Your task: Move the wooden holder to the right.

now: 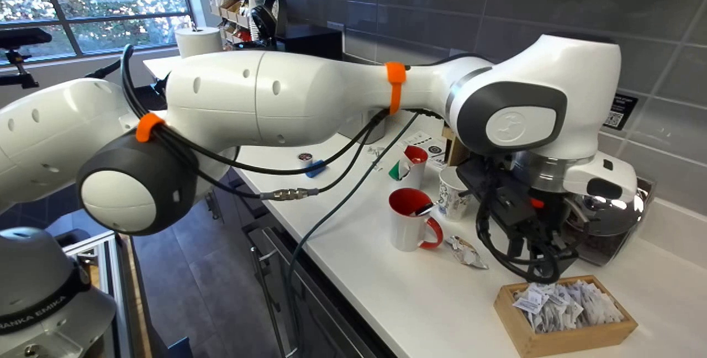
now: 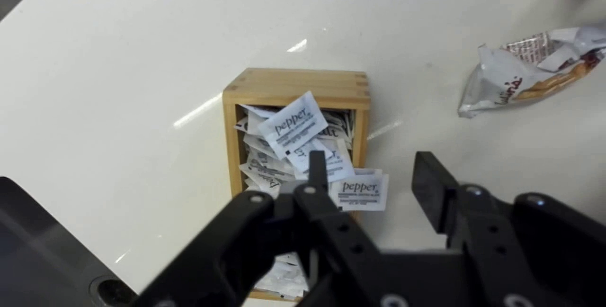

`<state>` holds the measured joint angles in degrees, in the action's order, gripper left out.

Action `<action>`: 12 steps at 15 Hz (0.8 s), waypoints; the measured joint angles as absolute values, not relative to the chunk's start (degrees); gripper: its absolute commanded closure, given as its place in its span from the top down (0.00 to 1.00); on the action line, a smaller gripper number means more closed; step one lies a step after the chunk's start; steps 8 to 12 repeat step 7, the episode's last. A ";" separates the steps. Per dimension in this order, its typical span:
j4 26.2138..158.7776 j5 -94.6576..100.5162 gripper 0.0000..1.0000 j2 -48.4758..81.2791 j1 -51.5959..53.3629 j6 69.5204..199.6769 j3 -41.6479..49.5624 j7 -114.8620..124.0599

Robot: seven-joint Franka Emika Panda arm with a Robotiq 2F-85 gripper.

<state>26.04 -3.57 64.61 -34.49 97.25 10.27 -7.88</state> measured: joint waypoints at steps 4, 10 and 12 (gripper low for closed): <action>25.47 -3.09 0.79 62.37 -34.72 94.78 8.95 -9.26; 25.45 -2.36 0.75 59.62 -34.70 93.69 8.00 -15.24; 25.45 -2.36 0.75 59.62 -34.70 93.69 8.00 -15.24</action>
